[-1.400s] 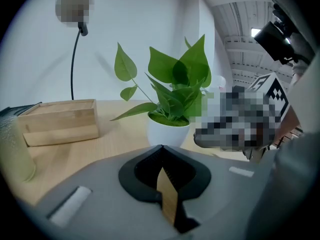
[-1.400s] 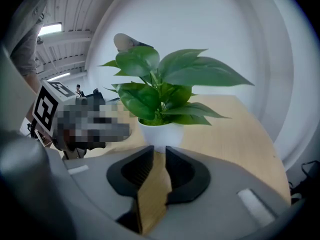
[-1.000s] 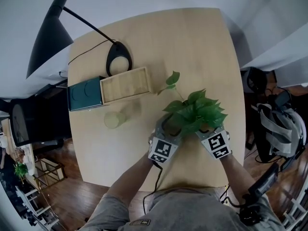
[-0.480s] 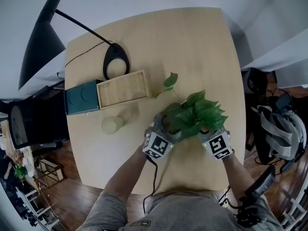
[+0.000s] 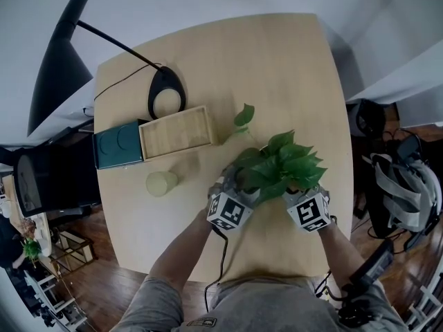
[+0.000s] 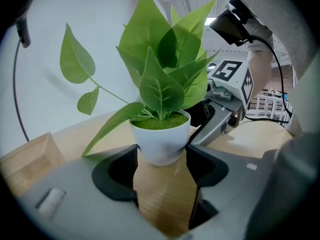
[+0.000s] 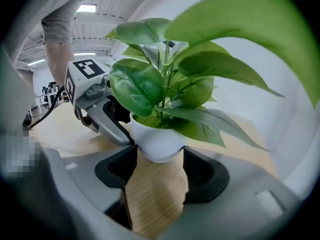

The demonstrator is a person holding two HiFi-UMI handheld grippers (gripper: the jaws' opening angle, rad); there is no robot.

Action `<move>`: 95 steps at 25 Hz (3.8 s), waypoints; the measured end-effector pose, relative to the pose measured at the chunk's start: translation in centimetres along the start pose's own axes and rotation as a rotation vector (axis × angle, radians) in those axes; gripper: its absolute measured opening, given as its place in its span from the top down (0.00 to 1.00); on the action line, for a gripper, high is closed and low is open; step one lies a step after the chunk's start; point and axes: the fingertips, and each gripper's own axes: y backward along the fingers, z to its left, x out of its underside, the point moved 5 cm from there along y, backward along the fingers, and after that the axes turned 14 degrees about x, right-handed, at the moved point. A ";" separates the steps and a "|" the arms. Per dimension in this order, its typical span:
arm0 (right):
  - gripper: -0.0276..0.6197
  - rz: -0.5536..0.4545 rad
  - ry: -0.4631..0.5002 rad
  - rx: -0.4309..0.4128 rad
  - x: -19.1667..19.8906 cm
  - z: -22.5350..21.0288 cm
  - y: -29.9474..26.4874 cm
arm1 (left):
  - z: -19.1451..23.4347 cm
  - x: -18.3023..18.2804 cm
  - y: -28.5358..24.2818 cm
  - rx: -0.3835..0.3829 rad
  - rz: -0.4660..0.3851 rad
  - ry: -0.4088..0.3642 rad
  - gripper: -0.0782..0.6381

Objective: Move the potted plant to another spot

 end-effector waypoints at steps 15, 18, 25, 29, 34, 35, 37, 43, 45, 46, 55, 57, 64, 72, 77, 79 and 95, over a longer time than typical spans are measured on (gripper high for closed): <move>0.51 -0.023 0.018 0.004 -3.0 2.1 4.4 | -3.4 -2.6 4.0 -0.043 -0.035 0.012 0.48; 0.51 -0.035 0.026 0.008 -4.0 3.0 5.8 | -4.5 -3.3 5.5 -0.055 -0.047 0.004 0.48; 0.51 -0.084 0.072 0.020 -7.6 4.2 9.0 | -6.3 -5.9 9.3 -0.101 -0.099 -0.028 0.48; 0.51 -0.124 0.099 0.030 -10.0 5.0 10.5 | -7.1 -7.5 11.7 -0.133 -0.123 -0.056 0.48; 0.52 -0.166 0.132 0.035 -12.1 6.2 11.7 | -8.0 -8.6 14.0 -0.158 -0.160 -0.076 0.48; 0.52 -0.171 0.137 0.034 -12.4 6.6 11.9 | -8.2 -8.6 14.5 -0.161 -0.165 -0.078 0.49; 0.52 -0.176 0.145 0.031 -12.9 7.5 12.0 | -8.5 -8.4 15.5 -0.168 -0.169 -0.078 0.49; 0.52 -0.175 0.161 0.022 -13.7 10.9 12.4 | -9.8 -6.8 18.5 -0.184 -0.171 -0.064 0.49; 0.52 -0.169 0.167 0.020 -13.8 12.1 12.4 | -10.2 -6.1 19.5 -0.187 -0.171 -0.060 0.49; 0.52 -0.169 0.167 0.017 -13.9 12.7 12.4 | -10.4 -5.7 19.9 -0.189 -0.170 -0.058 0.49; 0.52 -0.193 0.196 -0.042 -15.3 17.2 12.3 | -11.9 -3.5 24.3 -0.254 -0.164 -0.029 0.48; 0.52 -0.203 0.206 -0.070 -15.7 18.2 12.3 | -12.4 -3.2 25.2 -0.280 -0.162 -0.017 0.48; 0.52 -0.236 0.236 -0.181 -16.1 21.6 12.4 | -14.6 -1.3 28.1 -0.382 -0.137 0.047 0.48; 0.52 -0.229 0.253 -0.256 -15.7 25.4 12.4 | -16.9 1.4 30.6 -0.441 -0.105 0.109 0.49; 0.52 -0.217 0.257 -0.235 -15.9 27.8 11.8 | -16.8 3.1 32.3 -0.417 -0.121 0.105 0.48; 0.52 -0.204 0.256 -0.206 -16.2 28.6 11.4 | -16.4 3.8 33.0 -0.395 -0.128 0.097 0.48; 0.52 -0.041 0.121 -0.015 -14.8 37.2 10.3 | -16.2 10.5 37.3 -0.129 -0.107 0.061 0.48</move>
